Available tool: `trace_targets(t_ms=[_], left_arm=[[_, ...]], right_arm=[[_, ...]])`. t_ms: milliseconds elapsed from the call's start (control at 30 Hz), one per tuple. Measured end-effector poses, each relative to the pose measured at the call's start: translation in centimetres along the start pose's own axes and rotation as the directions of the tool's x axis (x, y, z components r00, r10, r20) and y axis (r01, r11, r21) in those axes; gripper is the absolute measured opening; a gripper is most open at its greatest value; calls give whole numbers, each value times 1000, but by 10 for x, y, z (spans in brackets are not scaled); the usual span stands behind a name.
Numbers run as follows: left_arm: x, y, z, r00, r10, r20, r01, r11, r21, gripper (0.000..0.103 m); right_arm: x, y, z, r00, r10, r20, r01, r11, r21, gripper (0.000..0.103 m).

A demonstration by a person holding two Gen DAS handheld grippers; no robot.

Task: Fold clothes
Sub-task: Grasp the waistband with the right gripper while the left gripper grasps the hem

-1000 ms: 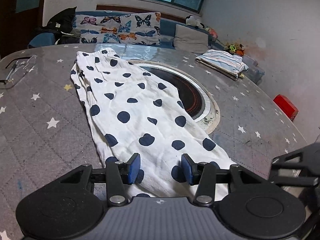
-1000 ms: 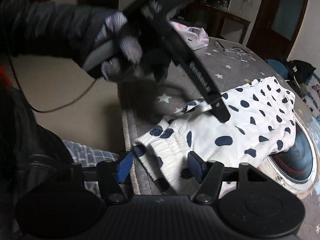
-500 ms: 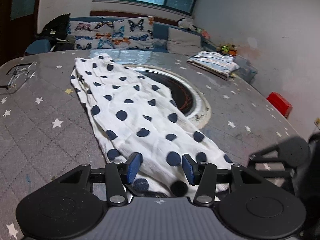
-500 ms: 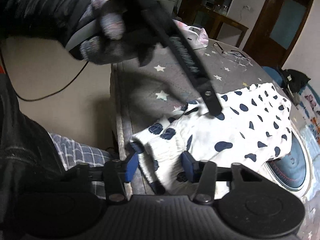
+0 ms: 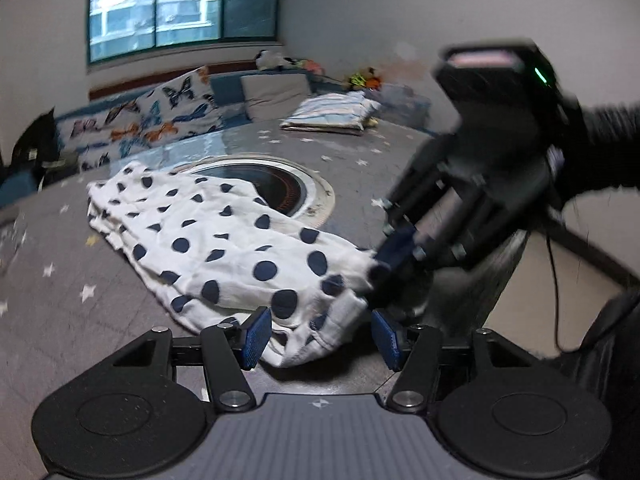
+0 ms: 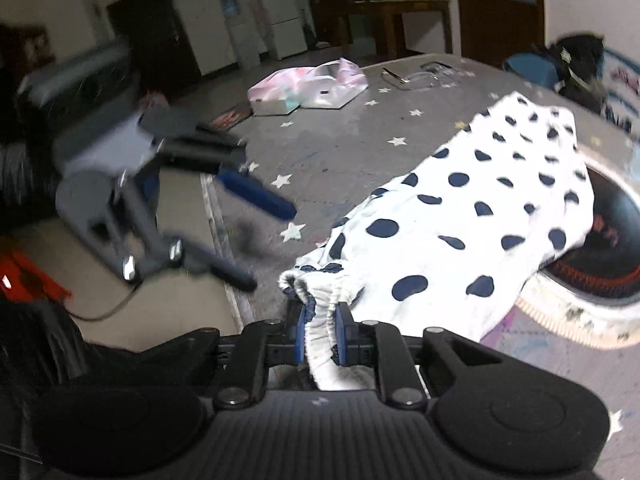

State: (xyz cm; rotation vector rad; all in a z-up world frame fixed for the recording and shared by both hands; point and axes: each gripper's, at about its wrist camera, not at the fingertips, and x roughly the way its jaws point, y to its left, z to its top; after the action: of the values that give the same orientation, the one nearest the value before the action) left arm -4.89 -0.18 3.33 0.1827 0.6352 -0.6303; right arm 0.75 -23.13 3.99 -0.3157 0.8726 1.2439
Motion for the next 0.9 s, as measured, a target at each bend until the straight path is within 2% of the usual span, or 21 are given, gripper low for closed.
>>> trace_targets(t_ms=[133, 300, 500, 667, 733, 800, 900], left_arm=[[16, -10, -2, 1000, 19, 6, -19, 997, 81, 59], [32, -22, -5, 1000, 23, 8, -24, 978, 205, 59], [34, -32, -16, 999, 29, 33, -37, 967, 253, 59], [36, -28, -21, 999, 28, 35, -34, 979, 200, 56], [34, -25, -22, 999, 25, 37, -31, 986, 165, 56], [32, -23, -23, 999, 23, 38, -27, 991, 130, 56], [23, -16, -24, 999, -1, 41, -1, 999, 53, 56]], right_arm=[[0, -5, 0, 1000, 18, -2, -18, 1000, 15, 14], [0, -4, 0, 1000, 26, -11, -26, 1000, 5, 12], [4, 0, 1, 997, 68, -37, -69, 997, -26, 12], [4, -3, 5, 994, 96, -46, -97, 995, -11, 23], [-3, -7, 8, 995, 96, -26, -96, 995, -5, 25], [-12, -14, 14, 995, 95, 2, -95, 995, 14, 32], [-26, -26, 22, 995, 83, 46, -85, 995, 42, 34]])
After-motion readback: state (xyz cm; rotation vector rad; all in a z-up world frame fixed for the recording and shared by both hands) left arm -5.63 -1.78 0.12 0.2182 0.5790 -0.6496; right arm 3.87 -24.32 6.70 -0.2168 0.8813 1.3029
